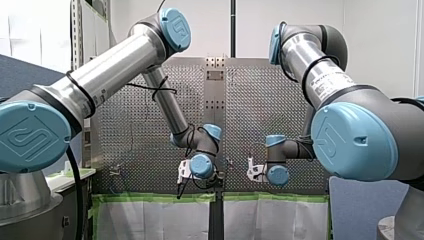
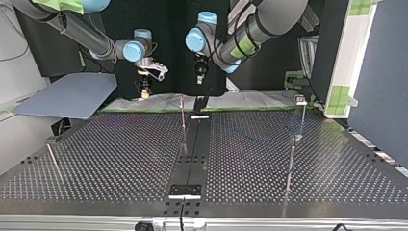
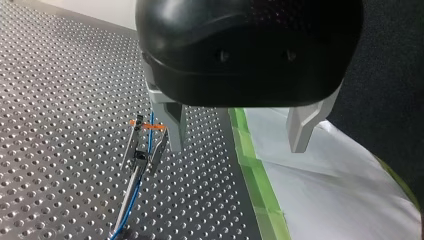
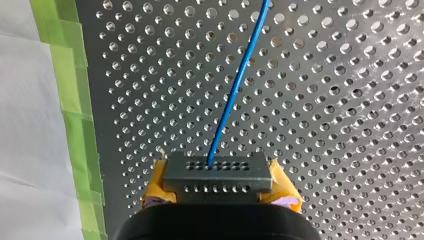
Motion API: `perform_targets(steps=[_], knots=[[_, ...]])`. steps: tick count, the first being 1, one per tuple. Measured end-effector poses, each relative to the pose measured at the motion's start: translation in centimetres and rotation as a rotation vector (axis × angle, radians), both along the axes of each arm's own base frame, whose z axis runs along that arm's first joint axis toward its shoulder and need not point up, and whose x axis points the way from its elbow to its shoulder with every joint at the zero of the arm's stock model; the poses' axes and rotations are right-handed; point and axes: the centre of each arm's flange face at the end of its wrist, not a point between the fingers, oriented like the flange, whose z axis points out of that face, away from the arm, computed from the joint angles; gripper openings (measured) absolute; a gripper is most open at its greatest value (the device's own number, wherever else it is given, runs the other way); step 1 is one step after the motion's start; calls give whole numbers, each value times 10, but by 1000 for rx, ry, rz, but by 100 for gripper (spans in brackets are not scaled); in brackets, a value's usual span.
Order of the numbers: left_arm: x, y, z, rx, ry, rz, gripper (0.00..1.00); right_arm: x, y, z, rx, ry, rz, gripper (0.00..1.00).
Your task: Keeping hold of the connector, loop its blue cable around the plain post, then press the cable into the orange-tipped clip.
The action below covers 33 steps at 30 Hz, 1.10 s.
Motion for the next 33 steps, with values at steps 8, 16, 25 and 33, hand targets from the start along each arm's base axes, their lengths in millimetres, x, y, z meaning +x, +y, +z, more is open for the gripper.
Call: perform_targets(steps=[8, 16, 25, 33], knots=[[-3, 6, -1, 48, 19, 19, 100, 2, 7, -3, 17, 33, 7, 0], [-11, 10, -1, 102, 25, 42, 100, -3, 30, -13, 37, 69, 16, 0], [-15, 17, -2, 112, 23, 46, 100, 7, 49, -17, 14, 71, 65, 0], [-12, 28, 21, 113, 8, 60, 100, 13, 44, -13, -12, 40, 87, 0]])
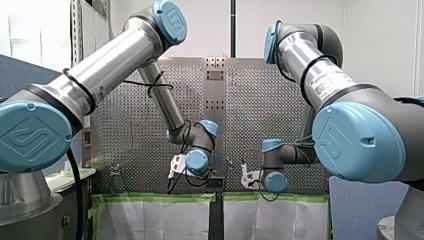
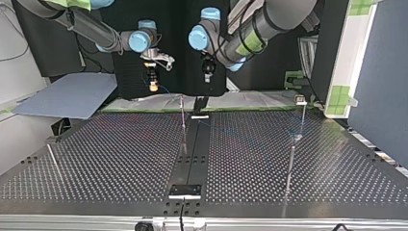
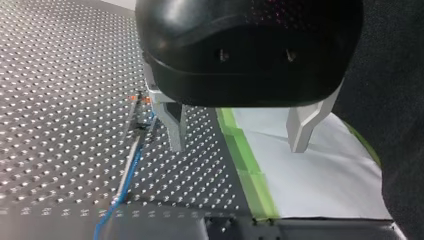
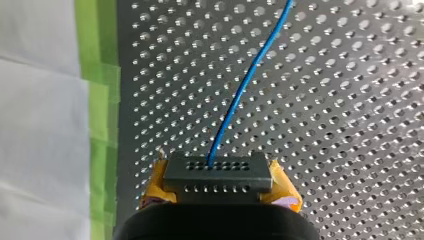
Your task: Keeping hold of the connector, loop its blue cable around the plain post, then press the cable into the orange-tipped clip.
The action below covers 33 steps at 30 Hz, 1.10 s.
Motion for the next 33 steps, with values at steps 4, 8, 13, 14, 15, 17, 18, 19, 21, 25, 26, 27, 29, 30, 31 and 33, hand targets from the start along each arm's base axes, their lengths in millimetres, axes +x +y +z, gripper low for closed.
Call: perform_targets(steps=[4, 8, 13, 14, 15, 17, 18, 19, 21, 25, 26, 27, 29, 30, 31, 33], knots=[[-1, 4, 8, 14, 2, 1, 100, 1, -10, 4, -2, -11, -6, 0], [-3, 7, 9, 14, 1, 0, 100, 0, -17, 7, -8, -17, -16, 0], [-4, 7, 8, 12, 2, -3, 100, -3, -23, 8, -25, -29, -31, 0], [-3, 7, 8, 12, 2, -4, 100, -3, -24, 8, -27, -30, -32, 0], [-3, 7, 8, 11, 2, -6, 100, -3, -25, 9, -29, -31, -33, 0], [-3, 7, 8, 13, 3, -9, 100, -4, -26, 9, -33, -35, -36, 0], [-2, 7, 8, 14, 3, -10, 100, -5, -28, 8, -31, -38, -42, 0], [-2, 8, 8, 14, 4, -11, 100, -6, -29, 6, -28, -38, -45, 0], [-2, 8, 8, 15, 4, -14, 100, -6, -32, -1, -16, -37, -51, 0], [-1, 8, 8, 15, 6, -19, 100, -8, -33, -19, 5, -28, -55, 0], [-1, 8, 8, 14, 6, -21, 100, -8, -33, -23, 10, -26, -55, 0], [-1, 7, 8, 14, 7, -22, 100, -8, -32, -27, 16, -23, -54, 0], [-1, 7, 8, 13, 7, -24, 100, -7, -31, -35, 31, -14, -51, 0], [-1, 7, 8, 13, 7, -24, 100, -7, -30, -37, 37, -9, -50, 0], [-1, 7, 8, 12, 7, -24, 100, -6, -29, -40, 43, -2, -47, 0], [-1, 7, 8, 12, 7, -25, 100, -5, -27, -42, 48, 5, -44, 0]])
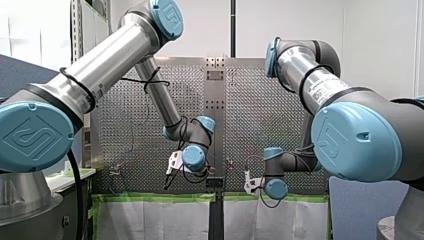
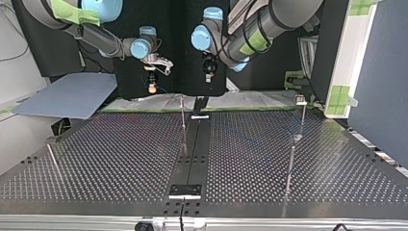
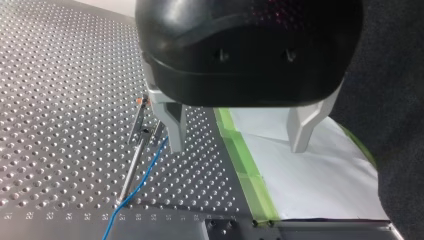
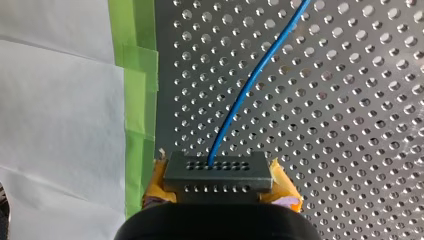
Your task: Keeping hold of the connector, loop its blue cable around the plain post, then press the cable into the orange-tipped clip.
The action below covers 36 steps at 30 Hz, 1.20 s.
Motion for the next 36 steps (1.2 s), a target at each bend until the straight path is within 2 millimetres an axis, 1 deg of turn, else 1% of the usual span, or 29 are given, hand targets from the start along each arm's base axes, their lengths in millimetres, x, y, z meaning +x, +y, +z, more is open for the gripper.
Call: perform_targets(steps=[9, 12, 15, 17, 22, 27, 29, 31, 36], knots=[[0, -1, 0, -4, 2, -8, 100, 8, 7, -2, 0, 40, 24, 0], [1, 0, 0, -4, 3, -9, 100, 11, 12, -3, 5, 68, 42, 0], [1, 0, 0, -5, 5, -12, 100, 19, 21, -2, 14, 100, 76, 0], [1, 0, 0, -6, 6, -14, 100, 25, 26, 2, 14, 118, 92, 0], [2, 0, -1, -8, 6, -14, 100, 45, 40, 19, -2, 154, 111, 0], [3, 1, -1, -9, 7, -12, 100, 59, 61, 37, -17, 156, 124, 0], [4, 2, -1, -9, 6, -11, 100, 59, 68, 41, -23, 150, 124, 0], [5, 2, -1, -11, 4, -15, 100, 57, 74, 41, -23, 148, 122, 0], [9, -1, 0, -29, -13, -31, 100, 48, 92, 34, -20, 140, 118, 0]])
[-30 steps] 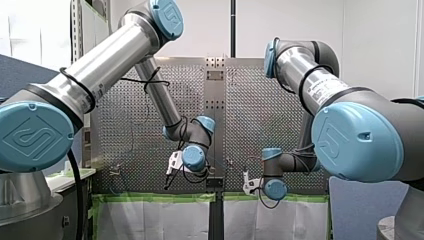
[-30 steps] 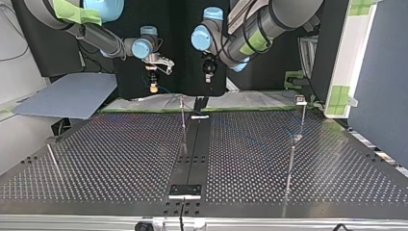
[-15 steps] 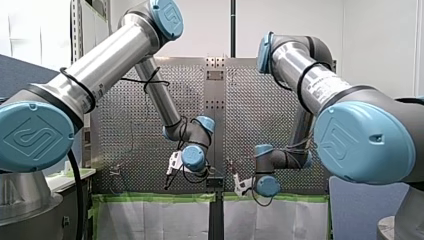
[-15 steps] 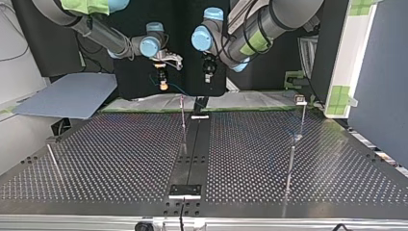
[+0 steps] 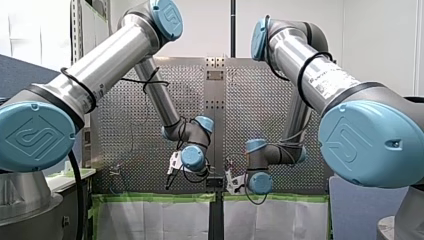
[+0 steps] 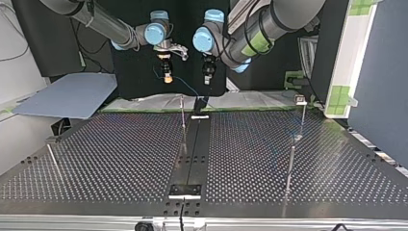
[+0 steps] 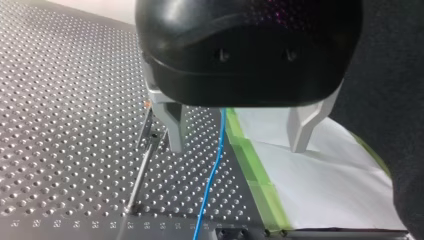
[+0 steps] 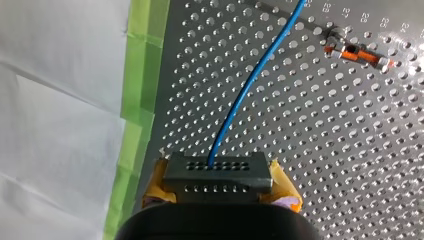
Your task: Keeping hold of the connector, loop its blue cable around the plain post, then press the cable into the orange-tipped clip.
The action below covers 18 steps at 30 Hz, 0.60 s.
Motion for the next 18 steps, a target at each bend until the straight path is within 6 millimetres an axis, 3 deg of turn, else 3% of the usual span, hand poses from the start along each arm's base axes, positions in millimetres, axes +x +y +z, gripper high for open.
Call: perform_targets(steps=[18], knots=[[5, 1, 0, 18, -19, -16, 100, -30, 33, -13, 3, -16, -24, 0]])
